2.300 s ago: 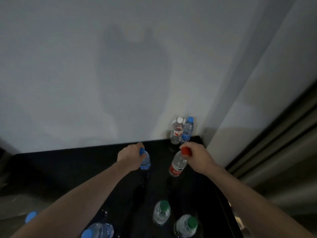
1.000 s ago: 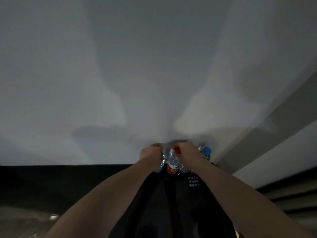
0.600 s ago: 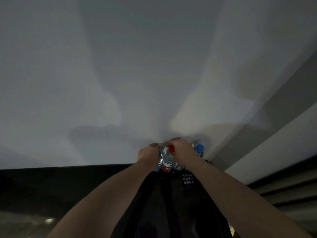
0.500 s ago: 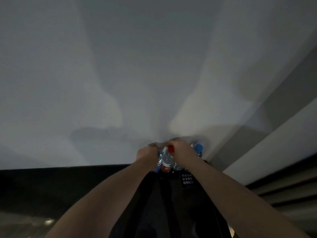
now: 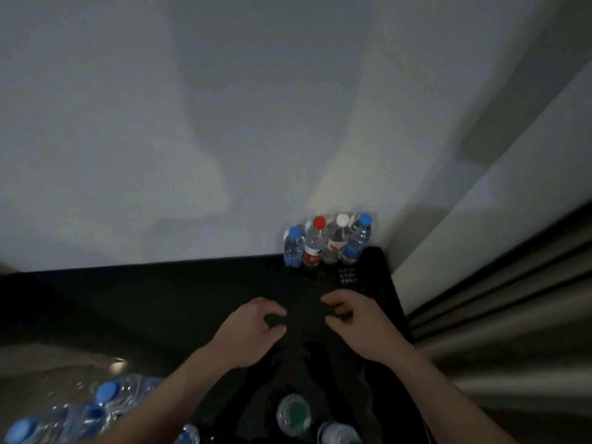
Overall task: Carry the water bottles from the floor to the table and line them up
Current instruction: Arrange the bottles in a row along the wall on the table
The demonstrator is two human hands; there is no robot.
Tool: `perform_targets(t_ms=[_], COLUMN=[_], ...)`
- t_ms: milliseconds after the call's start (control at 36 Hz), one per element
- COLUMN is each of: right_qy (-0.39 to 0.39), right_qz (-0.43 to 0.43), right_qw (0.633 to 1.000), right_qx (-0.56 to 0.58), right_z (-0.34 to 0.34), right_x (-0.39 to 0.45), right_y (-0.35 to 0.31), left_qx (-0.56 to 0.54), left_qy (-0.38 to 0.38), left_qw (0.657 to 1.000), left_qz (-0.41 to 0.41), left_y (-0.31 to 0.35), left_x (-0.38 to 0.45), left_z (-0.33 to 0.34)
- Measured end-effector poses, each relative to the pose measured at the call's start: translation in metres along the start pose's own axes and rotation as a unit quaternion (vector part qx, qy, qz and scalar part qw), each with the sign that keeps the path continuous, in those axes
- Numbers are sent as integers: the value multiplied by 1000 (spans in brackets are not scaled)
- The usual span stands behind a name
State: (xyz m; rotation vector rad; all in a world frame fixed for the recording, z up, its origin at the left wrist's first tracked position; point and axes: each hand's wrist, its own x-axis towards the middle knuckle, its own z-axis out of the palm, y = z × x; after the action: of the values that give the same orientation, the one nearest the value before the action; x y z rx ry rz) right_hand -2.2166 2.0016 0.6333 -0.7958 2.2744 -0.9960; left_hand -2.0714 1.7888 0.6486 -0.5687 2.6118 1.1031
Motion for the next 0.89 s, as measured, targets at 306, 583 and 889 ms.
perform_targets(t_ms=[306, 583, 889], right_qy=[-29, 13, 103], right_qz=[142, 193, 199], right_qw=[989, 979, 974], right_qx=[15, -56, -17], right_z=[47, 85, 96], right_x=[-140, -186, -183], right_y=[32, 25, 22], left_qx=[-3, 79, 112], left_qy=[-62, -55, 14], left_qw=[998, 990, 991], left_qz=[18, 107, 68], left_y=[-18, -20, -27], left_x=[-111, -96, -101], left_z=[70, 104, 89])
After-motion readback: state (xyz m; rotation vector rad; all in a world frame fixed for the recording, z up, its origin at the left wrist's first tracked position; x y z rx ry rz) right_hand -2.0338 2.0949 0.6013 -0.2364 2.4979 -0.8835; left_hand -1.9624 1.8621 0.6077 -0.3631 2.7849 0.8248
